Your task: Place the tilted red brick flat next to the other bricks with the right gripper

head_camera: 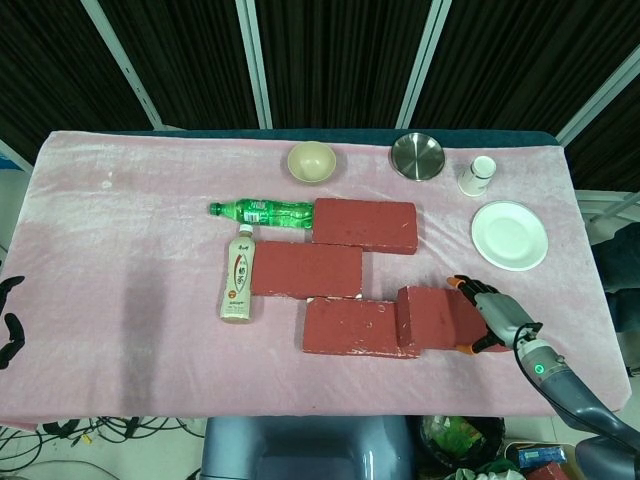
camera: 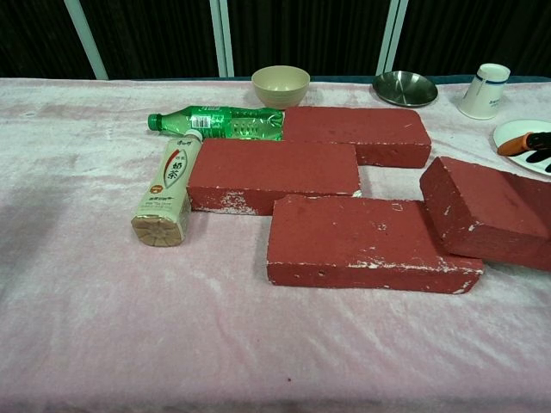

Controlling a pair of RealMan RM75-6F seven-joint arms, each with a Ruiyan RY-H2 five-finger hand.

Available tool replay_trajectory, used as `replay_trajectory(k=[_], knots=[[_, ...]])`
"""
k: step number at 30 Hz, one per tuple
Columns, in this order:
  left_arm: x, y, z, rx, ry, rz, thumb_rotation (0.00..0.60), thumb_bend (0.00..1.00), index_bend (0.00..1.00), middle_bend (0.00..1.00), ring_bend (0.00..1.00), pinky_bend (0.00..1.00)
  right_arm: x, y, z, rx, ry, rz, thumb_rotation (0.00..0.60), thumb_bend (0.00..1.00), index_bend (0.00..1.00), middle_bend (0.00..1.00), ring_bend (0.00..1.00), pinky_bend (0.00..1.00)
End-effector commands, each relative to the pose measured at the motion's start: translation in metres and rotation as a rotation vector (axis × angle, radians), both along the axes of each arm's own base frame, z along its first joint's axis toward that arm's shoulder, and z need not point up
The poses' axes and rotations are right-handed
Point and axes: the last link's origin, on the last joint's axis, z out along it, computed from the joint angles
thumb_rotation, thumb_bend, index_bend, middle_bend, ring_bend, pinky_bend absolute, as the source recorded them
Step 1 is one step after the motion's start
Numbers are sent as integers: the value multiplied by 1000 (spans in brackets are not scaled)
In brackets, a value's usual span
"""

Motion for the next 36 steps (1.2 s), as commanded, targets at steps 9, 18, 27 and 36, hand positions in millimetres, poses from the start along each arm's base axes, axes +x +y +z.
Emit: replay_trajectory(k=[9,18,27,36], knots=[[0,0,0,3,2,2,600,736,211,48,0,0,0,-3,-5,21,-1,-8,600,0,0,0,0,80],[0,0,1,6,3,2,600,736,212,48,0,0,1,-7,-7,32,-5,-11,600,0,0,0,0,79],[0,1,1,7,3,2,600,736,211,48,0,0,2,-9,-8,59,4,-16,600,0,0,0,0,80],[0,0,1,7,3,1,600,737,211,48,0,0,2,-10,-8,63,0,-26,600,0,0,0,0,80]])
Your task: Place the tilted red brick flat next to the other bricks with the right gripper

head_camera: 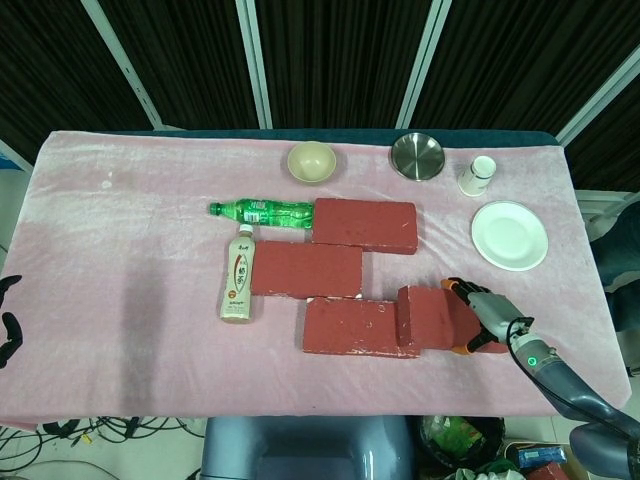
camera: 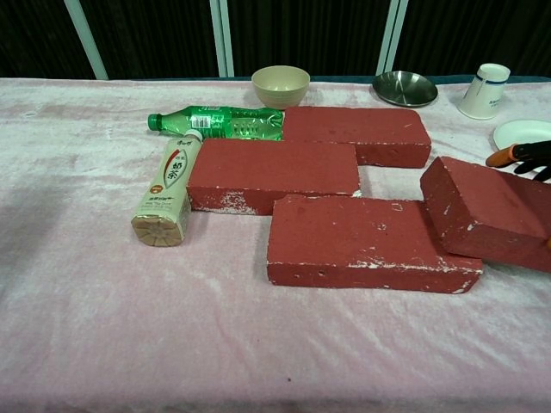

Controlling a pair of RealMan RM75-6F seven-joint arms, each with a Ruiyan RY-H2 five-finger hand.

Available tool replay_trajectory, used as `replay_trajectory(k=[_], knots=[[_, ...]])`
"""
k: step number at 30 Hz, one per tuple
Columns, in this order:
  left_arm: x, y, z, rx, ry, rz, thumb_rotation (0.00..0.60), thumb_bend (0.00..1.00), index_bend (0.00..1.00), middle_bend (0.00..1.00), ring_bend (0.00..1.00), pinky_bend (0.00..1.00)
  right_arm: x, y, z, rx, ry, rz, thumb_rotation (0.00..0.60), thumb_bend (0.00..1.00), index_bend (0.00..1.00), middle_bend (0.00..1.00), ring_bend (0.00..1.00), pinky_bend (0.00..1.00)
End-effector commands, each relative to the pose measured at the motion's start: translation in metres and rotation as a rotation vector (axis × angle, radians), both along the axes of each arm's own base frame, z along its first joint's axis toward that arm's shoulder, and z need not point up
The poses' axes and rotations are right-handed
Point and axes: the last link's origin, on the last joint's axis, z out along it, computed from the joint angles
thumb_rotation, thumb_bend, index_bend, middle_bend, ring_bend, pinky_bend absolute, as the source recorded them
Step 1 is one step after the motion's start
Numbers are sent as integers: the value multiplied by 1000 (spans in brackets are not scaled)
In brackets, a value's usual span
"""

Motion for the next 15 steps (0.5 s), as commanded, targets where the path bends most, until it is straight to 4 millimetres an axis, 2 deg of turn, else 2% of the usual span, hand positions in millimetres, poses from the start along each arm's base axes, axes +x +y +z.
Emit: replay_trajectory(k=[1,11,15], knots=[[0,0,0,0,0,0,600,737,211,48,0,0,0,0,0,-5,-5,0,600,0,0,0,0,80],[0,0,0,0,0,0,600,736,211,48,0,0,-1,0,-1,-2,-8,-5,600,0,0,0,0,79],[0,0,1,2,0,0,600,736,212,48,0,0,-1,-1,-2,7,-6,-6,600,0,0,58,0,80]])
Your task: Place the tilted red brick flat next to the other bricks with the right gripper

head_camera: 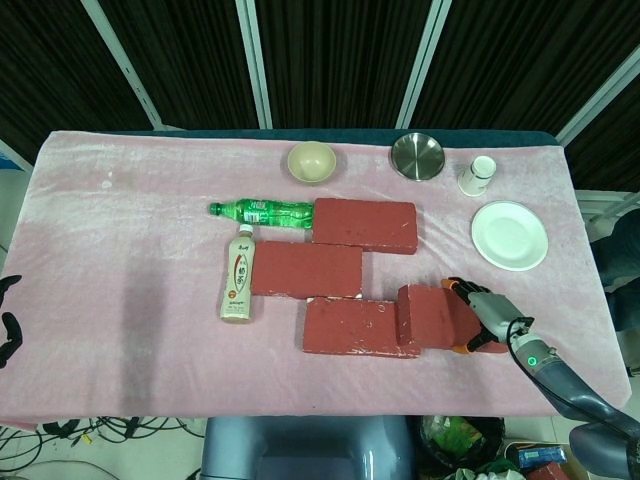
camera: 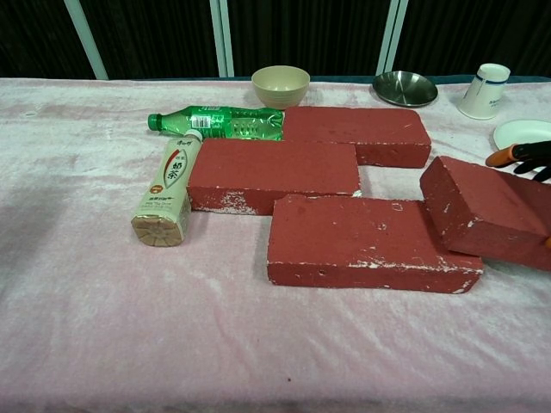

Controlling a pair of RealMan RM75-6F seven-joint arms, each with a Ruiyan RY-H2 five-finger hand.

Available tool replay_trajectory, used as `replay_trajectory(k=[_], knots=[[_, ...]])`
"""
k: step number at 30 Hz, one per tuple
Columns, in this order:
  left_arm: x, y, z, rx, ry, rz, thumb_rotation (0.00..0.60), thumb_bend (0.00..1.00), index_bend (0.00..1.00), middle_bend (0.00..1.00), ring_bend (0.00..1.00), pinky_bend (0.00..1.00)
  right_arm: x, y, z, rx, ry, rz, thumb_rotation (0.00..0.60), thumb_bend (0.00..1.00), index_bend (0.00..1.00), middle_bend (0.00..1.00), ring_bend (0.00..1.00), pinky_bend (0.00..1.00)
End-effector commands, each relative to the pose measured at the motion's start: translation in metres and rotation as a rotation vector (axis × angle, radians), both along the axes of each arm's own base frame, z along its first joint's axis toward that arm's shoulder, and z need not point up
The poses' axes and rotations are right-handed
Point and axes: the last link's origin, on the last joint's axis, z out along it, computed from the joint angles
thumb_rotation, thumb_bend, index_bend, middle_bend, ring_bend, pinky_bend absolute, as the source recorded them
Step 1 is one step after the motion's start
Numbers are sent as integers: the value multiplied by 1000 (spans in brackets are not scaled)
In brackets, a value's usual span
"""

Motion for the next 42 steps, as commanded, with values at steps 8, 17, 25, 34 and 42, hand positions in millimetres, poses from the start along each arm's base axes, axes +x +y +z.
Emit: replay_trajectory(k=[8,17,25,34,42], knots=[[0,0,0,0,0,0,600,736,212,48,0,0,0,-2,0,-14,-16,-6,600,4,23,242,99,80],[0,0,0,-1,-1,0,600,736,212,48,0,0,1,-4,0,-29,-35,-3,600,68,178,292,140,80],[0,0,0,-2,-3,-1,600,737,213,48,0,0,3,-5,12,-71,-17,34,600,84,189,295,140,79],[0,0,-1,-1,-5,-3,600,736,213,48,0,0,21,-22,26,-77,73,108,600,85,193,298,140,80],[0,0,-1,-2,-5,-1,600,736,213,48,0,0,55,-57,27,-57,147,148,600,87,193,300,140,80]])
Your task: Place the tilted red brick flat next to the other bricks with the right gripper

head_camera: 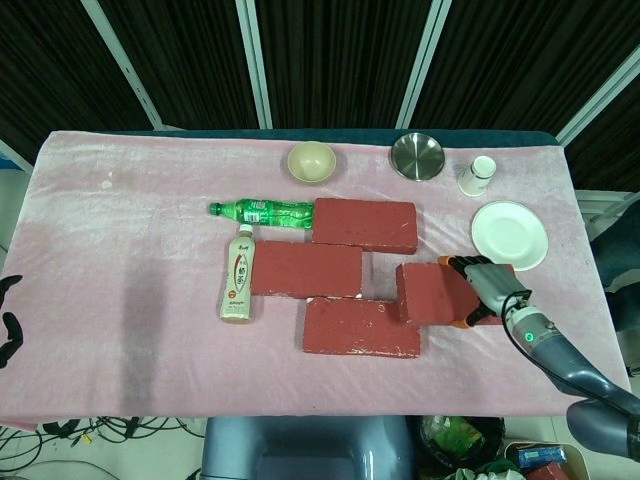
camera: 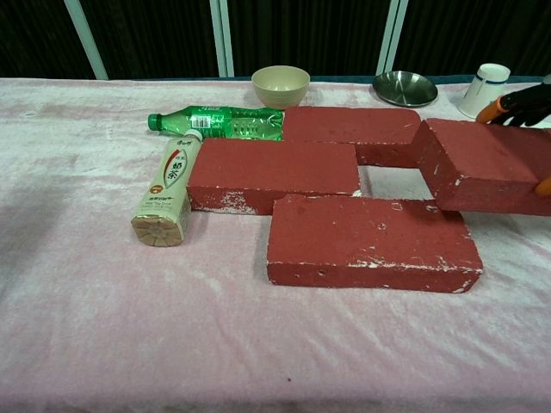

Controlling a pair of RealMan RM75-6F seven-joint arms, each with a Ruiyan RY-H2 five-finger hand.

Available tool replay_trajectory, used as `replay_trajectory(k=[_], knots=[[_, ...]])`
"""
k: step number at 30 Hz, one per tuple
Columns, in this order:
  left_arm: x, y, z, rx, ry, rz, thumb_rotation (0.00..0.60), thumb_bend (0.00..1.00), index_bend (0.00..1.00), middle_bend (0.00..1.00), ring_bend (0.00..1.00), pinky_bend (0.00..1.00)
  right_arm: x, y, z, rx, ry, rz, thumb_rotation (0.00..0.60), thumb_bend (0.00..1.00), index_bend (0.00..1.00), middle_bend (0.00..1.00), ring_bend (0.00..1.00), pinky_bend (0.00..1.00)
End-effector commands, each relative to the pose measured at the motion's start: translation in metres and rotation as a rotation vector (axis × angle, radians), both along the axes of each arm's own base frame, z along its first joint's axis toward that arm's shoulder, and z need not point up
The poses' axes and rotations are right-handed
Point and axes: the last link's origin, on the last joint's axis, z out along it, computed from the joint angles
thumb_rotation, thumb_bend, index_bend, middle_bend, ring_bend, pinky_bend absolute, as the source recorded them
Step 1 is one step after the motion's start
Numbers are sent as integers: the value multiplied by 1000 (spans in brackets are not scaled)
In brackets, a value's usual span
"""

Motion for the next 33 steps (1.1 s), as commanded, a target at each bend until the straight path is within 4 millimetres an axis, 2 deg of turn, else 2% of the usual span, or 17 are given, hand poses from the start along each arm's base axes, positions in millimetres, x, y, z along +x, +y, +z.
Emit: replay_trajectory(k=[1,10,14,21,33], knots=[[0,0,0,-1,-1,0,600,736,213,48,0,0,23,-22,1,10,42,22,600,87,193,300,140,79],[0,0,0,-1,-5,-1,600,736,213,48,0,0,44,-46,-12,18,43,-36,600,88,196,304,148,79],[0,0,1,0,-8,-1,600,736,213,48,0,0,48,-52,-19,4,78,-58,600,88,200,305,149,80],[0,0,1,-1,-9,-1,600,737,213,48,0,0,48,-54,-36,-71,153,-80,600,87,218,306,152,79],[0,0,1,-1,-6,0,600,736,213,48,0,0,55,-48,-51,-53,166,-107,600,88,218,306,152,79]])
